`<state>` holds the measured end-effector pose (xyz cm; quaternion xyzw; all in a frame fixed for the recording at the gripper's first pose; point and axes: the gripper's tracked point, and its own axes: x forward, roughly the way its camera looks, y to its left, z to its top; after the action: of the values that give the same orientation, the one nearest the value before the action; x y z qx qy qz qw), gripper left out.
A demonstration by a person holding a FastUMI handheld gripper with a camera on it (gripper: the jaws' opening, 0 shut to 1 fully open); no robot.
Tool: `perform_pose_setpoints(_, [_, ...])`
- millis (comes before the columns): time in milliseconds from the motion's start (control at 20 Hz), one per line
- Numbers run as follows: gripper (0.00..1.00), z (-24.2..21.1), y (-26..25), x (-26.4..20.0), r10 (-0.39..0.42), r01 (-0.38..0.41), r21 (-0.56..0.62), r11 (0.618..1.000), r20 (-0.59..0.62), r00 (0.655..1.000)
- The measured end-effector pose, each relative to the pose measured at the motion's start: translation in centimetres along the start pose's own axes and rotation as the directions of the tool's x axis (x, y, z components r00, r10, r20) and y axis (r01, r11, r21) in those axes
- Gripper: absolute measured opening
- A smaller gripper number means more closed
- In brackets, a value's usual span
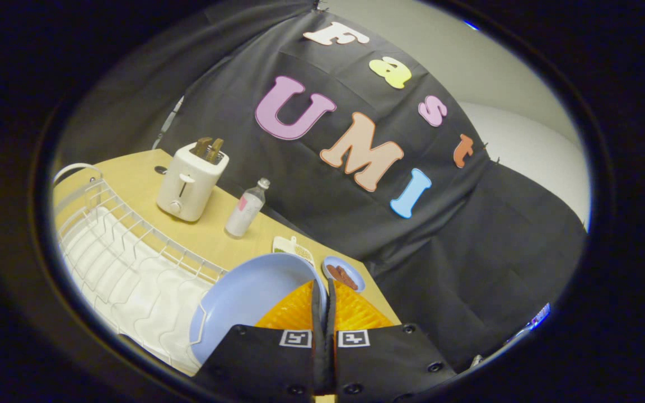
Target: Take the plate from the dish rack, then take the spoon from the basket and place it into the plate.
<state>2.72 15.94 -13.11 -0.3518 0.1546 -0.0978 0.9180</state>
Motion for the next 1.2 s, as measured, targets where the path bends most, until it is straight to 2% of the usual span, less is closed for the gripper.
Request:
perform_pose_setpoints(300, [0.03,1.1,-0.3,0.3,0.023,-0.022,-0.043,0.999,0.014,1.000])
perform_pose_setpoints(350, [0.03,1.4,-1.3,0.2,-0.004,0.005,-0.053,0.999,0.024,1.000])
perform_pose_setpoints(650, [0.03,2.8,-5.8,0.1,-0.025,0.024,0.017,1.000,0.053,0.998])
perform_pose_setpoints(1000, [0.03,-0.7,-11.3,-2.6,-0.007,0.004,0.157,0.988,0.021,1.000])
perform_pose_setpoints(1200, [0.03,-3.9,-15.0,-4.5,-0.021,0.021,0.221,0.975,-0.001,1.000])
